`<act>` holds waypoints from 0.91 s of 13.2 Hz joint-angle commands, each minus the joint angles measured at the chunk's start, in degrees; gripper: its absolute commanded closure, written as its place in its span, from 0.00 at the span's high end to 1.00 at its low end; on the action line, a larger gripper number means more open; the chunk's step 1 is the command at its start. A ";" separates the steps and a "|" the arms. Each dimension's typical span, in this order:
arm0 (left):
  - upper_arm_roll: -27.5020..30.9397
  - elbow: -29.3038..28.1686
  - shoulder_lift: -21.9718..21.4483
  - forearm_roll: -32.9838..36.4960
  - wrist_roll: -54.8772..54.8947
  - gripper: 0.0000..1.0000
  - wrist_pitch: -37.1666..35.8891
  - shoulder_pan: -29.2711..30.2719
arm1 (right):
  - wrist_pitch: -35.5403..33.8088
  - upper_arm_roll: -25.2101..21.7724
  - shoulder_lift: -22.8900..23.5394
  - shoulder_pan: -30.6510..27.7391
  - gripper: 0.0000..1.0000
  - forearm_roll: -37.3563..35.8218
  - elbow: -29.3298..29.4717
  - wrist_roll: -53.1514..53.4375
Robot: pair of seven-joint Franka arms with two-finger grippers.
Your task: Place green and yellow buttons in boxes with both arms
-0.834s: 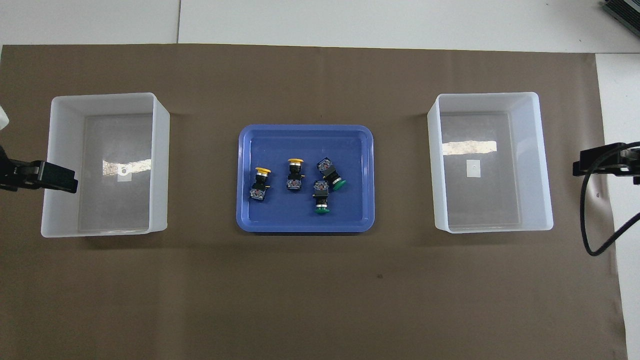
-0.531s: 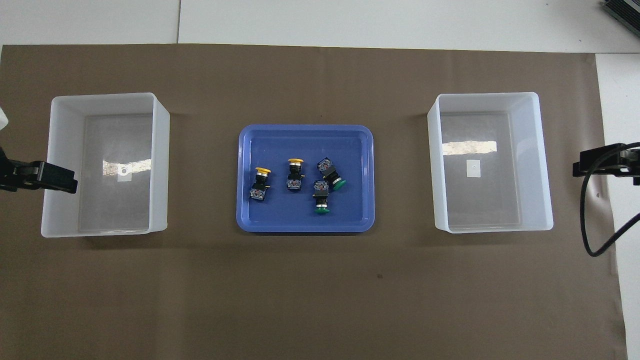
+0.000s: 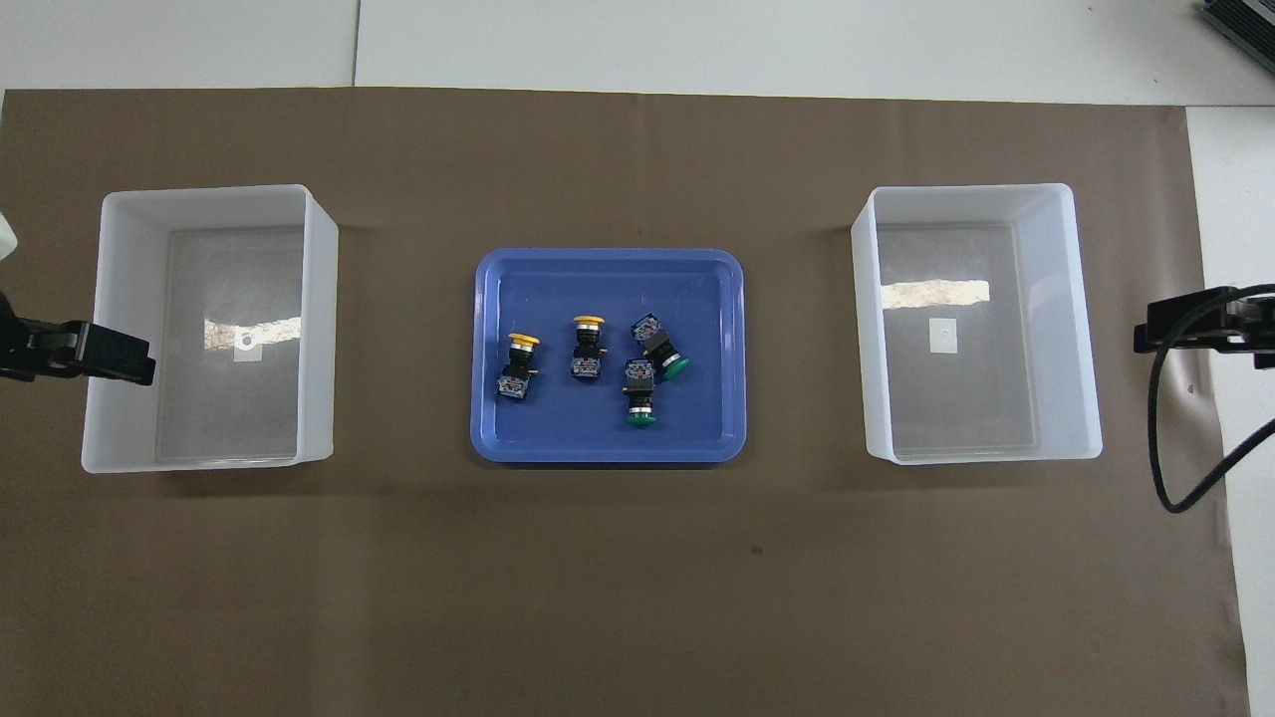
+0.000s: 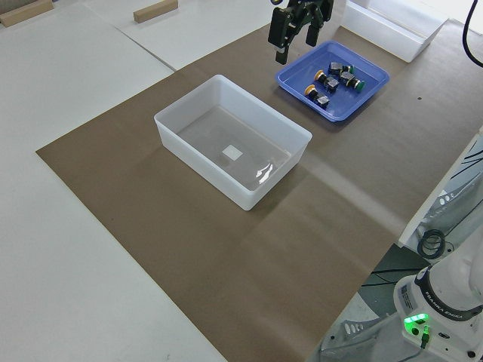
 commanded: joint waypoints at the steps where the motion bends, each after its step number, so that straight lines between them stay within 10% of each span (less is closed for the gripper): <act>1: 0.23 -1.50 -1.53 -0.54 -0.68 1.00 0.66 -0.54 | 0.36 0.60 -0.03 0.29 1.00 0.27 -0.81 1.64; 6: -0.03 -2.72 -1.71 -0.54 -0.51 1.00 2.75 -0.89 | 3.60 0.60 1.47 5.38 1.00 0.45 -2.13 5.33; 12: -0.56 -15.64 -4.35 -0.54 -4.63 1.00 22.18 -7.21 | 15.82 0.68 8.75 18.12 1.00 0.71 -5.21 21.66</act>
